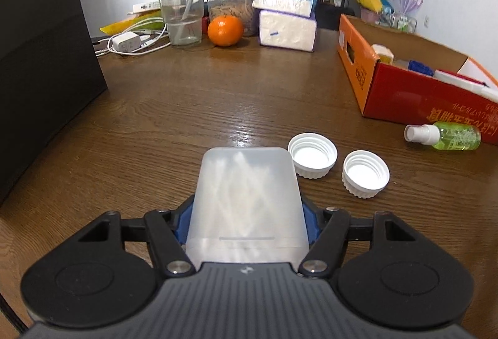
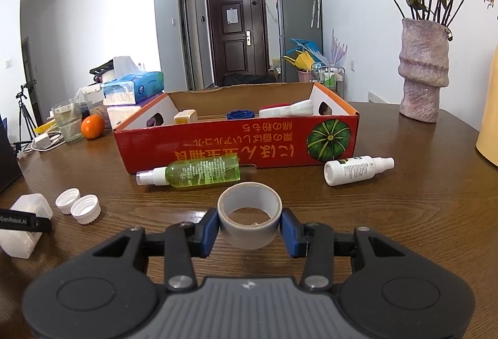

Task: Organize rigid objects
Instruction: 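Lift the white container with the left tool while the right tool holds the tape roll, then carry the white container and tape roll over the cardboard box with both tools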

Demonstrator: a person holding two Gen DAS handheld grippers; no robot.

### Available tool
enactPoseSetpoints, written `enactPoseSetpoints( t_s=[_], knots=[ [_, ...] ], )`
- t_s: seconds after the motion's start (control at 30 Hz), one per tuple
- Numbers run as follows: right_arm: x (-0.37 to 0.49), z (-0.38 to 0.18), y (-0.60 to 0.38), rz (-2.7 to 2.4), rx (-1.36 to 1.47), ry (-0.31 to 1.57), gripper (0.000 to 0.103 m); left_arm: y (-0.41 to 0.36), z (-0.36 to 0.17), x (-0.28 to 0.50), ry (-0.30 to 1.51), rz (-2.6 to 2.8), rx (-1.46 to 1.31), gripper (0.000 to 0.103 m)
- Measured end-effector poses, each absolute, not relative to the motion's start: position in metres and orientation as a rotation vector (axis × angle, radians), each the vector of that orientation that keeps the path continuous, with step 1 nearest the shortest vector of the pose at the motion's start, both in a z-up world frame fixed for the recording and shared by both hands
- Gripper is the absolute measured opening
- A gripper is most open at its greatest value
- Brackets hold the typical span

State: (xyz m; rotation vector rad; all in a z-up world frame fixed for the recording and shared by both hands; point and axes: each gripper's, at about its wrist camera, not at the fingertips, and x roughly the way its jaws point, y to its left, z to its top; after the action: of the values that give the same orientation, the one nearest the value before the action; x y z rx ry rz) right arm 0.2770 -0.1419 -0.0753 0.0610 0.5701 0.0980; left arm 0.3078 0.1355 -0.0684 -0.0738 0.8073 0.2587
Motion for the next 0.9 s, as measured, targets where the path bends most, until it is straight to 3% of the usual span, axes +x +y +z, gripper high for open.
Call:
enactPoseSetpoints(
  t_s=[0.33, 0.9],
  knots=[
    [0.278, -0.075, -0.144, 0.098, 0.071, 0.577, 0.042, 0.133, -0.060, 0.327, 0.902, 0.258, -0.016, 0.066],
    [0.283, -0.057, -0.150, 0.100, 0.067, 0.542, 0.042, 0.094, -0.012, 0.320, 0.789, 0.180, -0.007, 0.066]
  ],
)
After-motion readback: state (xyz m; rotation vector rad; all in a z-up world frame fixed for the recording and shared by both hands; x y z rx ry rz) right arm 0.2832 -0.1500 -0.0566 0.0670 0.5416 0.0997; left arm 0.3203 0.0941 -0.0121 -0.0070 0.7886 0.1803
